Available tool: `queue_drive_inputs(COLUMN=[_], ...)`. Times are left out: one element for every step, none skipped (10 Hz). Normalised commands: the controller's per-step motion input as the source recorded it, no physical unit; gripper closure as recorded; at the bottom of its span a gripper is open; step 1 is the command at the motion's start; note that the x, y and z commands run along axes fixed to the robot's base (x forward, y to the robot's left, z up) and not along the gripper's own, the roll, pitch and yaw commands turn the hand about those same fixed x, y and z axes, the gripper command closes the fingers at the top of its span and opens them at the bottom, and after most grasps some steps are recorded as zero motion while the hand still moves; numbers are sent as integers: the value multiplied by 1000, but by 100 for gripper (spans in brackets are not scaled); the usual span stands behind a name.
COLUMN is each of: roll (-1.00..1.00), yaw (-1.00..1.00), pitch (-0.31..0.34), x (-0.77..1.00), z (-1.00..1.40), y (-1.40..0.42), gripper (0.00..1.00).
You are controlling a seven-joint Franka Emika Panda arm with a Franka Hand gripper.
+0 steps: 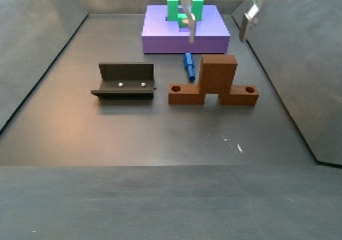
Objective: Pick up the brown object. Move up. Move to above the board. Insert the brown object.
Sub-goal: Pick up the brown object.
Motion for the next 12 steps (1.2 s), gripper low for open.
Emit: queue_drive_inputs(roll=[91, 76, 76, 49, 6, 0, 3, 0, 0, 0, 0, 0], yaw=[-289, -289, -217, -111, 0, 40, 20, 23, 37, 31, 29, 86], pitch=[-30, 0, 0, 0, 0, 0, 0, 0, 0, 0, -27, -1], x=[-89, 0, 0, 0, 0, 0, 11, 0, 0, 0, 0, 0], z=[-334, -226, -166, -146, -129, -123, -200, -306, -311, -354, -380, -277], y=[0, 0, 6, 9, 0, 0, 9, 100, 120, 146, 134, 51], gripper=[0, 0, 0, 0, 0, 0, 0, 0, 0, 0, 0, 0])
